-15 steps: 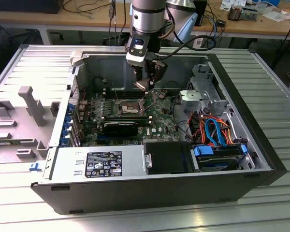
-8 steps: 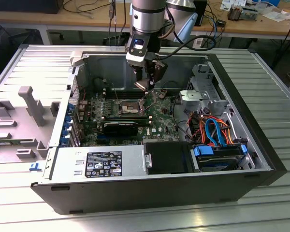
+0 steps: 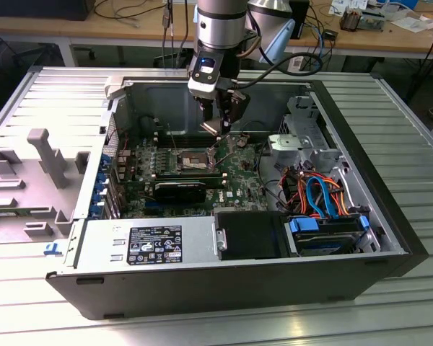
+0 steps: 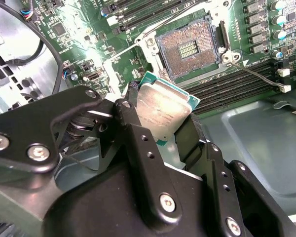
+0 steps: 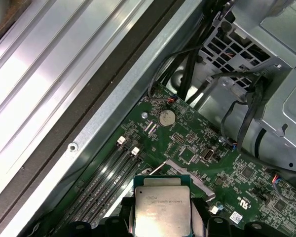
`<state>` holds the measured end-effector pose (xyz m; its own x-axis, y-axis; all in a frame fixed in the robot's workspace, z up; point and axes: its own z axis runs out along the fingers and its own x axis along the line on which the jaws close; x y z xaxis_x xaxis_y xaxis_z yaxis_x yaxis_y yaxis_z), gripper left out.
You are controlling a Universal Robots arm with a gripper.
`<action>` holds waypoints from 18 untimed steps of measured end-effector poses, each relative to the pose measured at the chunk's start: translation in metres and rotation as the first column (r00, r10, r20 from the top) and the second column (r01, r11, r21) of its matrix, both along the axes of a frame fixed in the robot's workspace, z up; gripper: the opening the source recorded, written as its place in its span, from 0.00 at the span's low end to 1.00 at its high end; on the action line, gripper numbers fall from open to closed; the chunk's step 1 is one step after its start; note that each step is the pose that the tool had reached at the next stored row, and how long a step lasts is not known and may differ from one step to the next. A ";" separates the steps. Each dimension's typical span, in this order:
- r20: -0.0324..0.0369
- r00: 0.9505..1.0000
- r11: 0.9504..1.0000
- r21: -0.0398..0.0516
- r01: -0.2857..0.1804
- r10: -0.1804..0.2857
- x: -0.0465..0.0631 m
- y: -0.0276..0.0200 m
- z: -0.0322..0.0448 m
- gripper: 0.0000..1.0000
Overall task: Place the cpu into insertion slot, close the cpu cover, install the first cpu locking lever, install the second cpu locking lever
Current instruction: 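Place the cpu into insertion slot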
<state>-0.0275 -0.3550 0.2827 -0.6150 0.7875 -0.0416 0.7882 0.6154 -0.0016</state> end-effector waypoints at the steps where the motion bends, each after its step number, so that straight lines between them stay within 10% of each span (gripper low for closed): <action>1: 0.000 1.000 1.000 0.000 0.000 0.000 0.000 0.0000 0.0000 0.54; 18: 0.000 1.000 1.000 -0.006 0.004 -0.004 0.000 0.0000 0.0000 0.54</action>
<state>-0.0275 -0.3550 0.2827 -0.6119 0.7896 -0.0467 0.7906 0.6124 -0.0055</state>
